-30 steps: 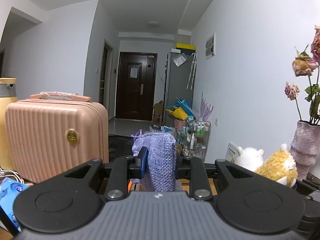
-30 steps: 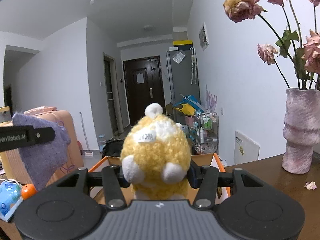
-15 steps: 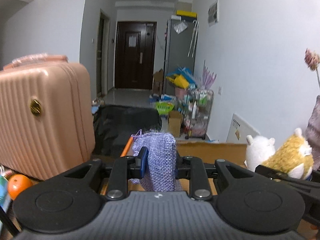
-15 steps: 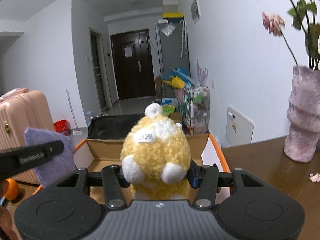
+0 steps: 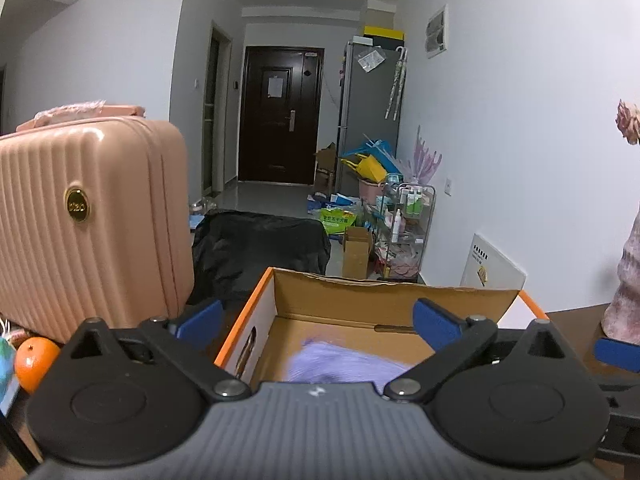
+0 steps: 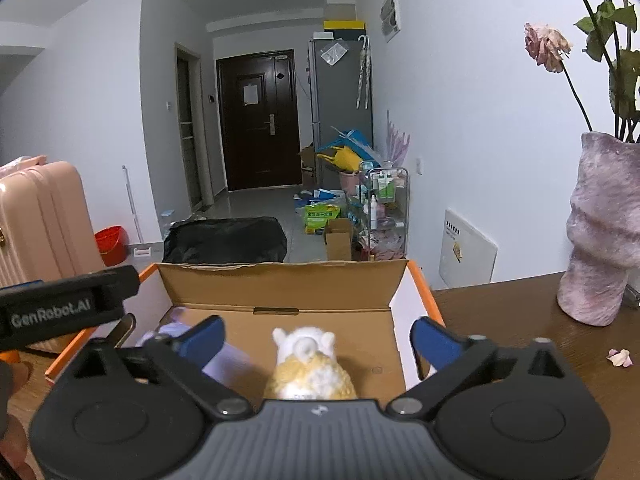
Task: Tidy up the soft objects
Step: 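Open both tools to drop the pouch and plush into the box, then withdraw both tools from the box back over the table, then lower the left tool onto the blue handkerchief pack and grasp it, then grasp the white foam cylinder with the right tool while the left tool holds the pack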
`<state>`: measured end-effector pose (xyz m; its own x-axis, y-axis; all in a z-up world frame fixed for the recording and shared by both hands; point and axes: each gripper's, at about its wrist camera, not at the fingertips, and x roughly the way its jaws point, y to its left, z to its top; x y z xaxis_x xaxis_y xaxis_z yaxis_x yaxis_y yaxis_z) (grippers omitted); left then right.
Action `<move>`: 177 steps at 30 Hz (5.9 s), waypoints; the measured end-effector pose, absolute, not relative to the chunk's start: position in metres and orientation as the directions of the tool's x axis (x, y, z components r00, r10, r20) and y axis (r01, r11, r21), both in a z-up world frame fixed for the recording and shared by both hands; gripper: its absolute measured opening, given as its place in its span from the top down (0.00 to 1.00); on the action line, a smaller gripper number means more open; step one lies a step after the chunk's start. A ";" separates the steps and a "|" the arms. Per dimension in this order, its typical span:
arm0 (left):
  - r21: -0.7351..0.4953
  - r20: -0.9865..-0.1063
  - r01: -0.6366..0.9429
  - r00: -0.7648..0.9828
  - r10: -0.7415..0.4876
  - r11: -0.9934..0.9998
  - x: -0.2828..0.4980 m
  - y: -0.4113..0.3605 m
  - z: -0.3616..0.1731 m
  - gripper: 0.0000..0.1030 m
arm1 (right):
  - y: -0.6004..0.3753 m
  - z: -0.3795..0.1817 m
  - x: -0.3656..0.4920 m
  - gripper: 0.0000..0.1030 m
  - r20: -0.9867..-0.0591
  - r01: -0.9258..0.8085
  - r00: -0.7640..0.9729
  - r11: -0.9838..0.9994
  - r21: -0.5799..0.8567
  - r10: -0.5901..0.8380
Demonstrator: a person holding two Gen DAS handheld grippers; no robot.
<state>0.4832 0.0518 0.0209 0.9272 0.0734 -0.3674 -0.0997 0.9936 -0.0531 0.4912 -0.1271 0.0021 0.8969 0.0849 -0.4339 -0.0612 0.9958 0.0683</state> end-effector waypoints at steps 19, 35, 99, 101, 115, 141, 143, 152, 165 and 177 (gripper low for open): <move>-0.060 -0.353 -0.138 0.929 0.109 0.989 0.449 0.060 0.035 0.00 | -0.127 0.011 0.461 0.00 -0.438 -0.099 0.893 0.995 0.032 0.103; -0.061 -0.331 -0.122 0.939 0.095 0.991 0.387 0.059 0.041 0.00 | -0.135 0.018 0.399 0.00 -0.404 -0.158 0.903 0.987 -0.002 0.144; 0.019 -0.441 -0.058 0.896 0.060 0.998 0.199 0.028 -0.001 0.00 | -0.194 -0.022 0.213 0.00 -0.373 -0.249 0.903 0.968 -0.044 0.215; 0.013 -0.460 -0.060 0.886 0.059 0.998 0.198 0.028 -0.004 0.00 | -0.196 -0.022 0.212 0.00 -0.371 -0.245 0.904 0.969 -0.038 0.214; 0.063 -0.587 -0.046 0.807 0.074 0.997 0.223 0.015 -0.039 0.00 | -0.198 -0.030 0.220 0.00 -0.401 -0.217 0.896 0.976 -0.024 0.190; 0.027 -0.677 0.006 0.736 0.014 1.000 0.240 0.012 -0.055 0.49 | -0.191 -0.044 0.228 0.00 -0.440 -0.227 0.878 0.973 -0.039 0.187; 0.030 -0.676 0.009 0.736 0.014 1.000 0.239 0.011 -0.055 0.49 | -0.191 -0.044 0.228 0.00 -0.440 -0.227 0.878 0.973 -0.040 0.187; 0.012 -0.641 0.009 0.768 0.001 1.000 0.231 0.017 -0.042 0.49 | -0.191 -0.045 0.228 0.00 -0.437 -0.229 0.879 0.973 -0.039 0.190; 0.021 -0.570 -0.018 0.821 0.027 1.000 0.220 0.031 -0.024 0.49 | -0.176 -0.046 0.225 0.00 -0.416 -0.267 0.881 0.963 -0.044 0.225; 0.018 -0.536 -0.042 0.843 0.045 0.999 0.215 0.048 -0.018 0.49 | -0.142 -0.049 0.228 0.00 -0.423 -0.328 0.863 0.943 -0.052 0.277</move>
<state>0.2155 0.0480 -0.0185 0.8429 0.0449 -0.5362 -0.0416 0.9990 0.0182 0.2276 -0.1421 -0.0486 0.8629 0.2769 -0.4227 -0.3279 0.9433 -0.0516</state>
